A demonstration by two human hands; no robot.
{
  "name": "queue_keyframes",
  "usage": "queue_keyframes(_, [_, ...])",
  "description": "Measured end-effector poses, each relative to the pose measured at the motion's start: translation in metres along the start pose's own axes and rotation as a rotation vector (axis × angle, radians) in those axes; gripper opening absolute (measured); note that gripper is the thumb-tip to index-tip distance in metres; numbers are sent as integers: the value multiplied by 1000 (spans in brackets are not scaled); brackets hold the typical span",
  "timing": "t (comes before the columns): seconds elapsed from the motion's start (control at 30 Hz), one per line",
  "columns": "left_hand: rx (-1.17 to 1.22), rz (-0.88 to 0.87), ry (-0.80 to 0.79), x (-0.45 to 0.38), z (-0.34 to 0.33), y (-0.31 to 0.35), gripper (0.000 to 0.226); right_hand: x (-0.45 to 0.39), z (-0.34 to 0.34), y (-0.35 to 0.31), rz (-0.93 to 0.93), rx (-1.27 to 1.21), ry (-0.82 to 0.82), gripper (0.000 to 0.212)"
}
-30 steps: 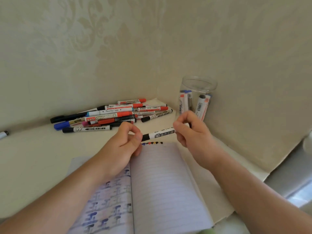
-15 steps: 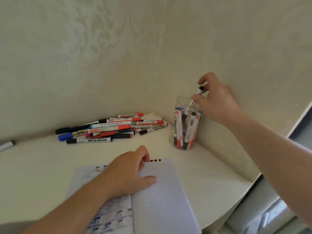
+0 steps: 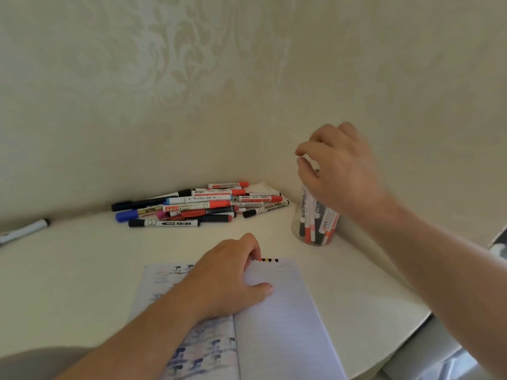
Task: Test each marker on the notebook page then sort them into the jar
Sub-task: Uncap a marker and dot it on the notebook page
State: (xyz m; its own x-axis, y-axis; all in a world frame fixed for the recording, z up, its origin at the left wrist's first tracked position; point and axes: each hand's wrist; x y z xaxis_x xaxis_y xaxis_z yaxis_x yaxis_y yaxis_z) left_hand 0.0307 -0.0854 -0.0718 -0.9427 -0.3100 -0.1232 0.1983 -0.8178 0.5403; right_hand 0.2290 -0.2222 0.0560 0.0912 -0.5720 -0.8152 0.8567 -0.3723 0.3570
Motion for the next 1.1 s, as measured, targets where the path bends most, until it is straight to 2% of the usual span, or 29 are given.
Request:
queue_keyframes(0.07, [4,8,-7,0,1,1,44,-3,-17,-36,57,-151,-29,17])
queue_keyframes(0.13, [14,19,-11,0,2,1,42,3,-47,-66,-40,-278,-316,20])
queue_keyframes(0.23, [35,16,-5,1,1,1,42,21,-94,-82,-227,-255,-820,24])
queue_keyframes(0.3, [34,-2,8,0,2,1,42,31,-115,-82,-259,-215,-939,25])
queue_keyframes(0.4, [31,-8,8,-2,2,0,42,41,-132,-79,-281,-212,-916,28])
queue_keyframes(0.5, [52,8,6,-3,2,-4,43,44,-136,-71,-215,-238,-948,25])
queue_keyframes(0.57, [81,24,11,-4,2,-5,43,47,-130,-66,-179,-323,-908,20])
queue_keyframes(0.7, [129,15,33,-5,2,-6,41,47,-87,-65,-235,-523,-590,26])
queue_keyframes(0.77, [175,18,36,-6,2,-7,37,49,-58,-67,-235,-640,-497,32])
queue_keyframes(0.87, [317,48,15,-7,4,-10,25,62,-26,-68,-183,-698,-564,26])
queue_keyframes(0.97, [436,54,23,-6,7,-13,16,79,-21,-71,-18,-537,-712,53])
queue_keyframes(1.03, [351,7,26,-6,6,-11,28,91,-24,-74,56,-503,-706,57])
queue_keyframes(1.1, [204,-47,27,-8,2,-9,39,102,-28,-77,92,-465,-606,55])
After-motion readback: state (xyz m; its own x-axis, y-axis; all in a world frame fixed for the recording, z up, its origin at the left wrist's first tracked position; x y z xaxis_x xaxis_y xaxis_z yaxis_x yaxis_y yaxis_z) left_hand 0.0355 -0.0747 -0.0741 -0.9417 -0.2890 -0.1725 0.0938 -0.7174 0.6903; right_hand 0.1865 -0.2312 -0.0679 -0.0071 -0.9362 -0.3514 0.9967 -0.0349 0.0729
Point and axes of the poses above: each hand's wrist, its own x-axis away from the middle knuckle, its own z-axis out of the back of the hand, y = z × x, and after that the axes turned 5 degrees about z, right-handed
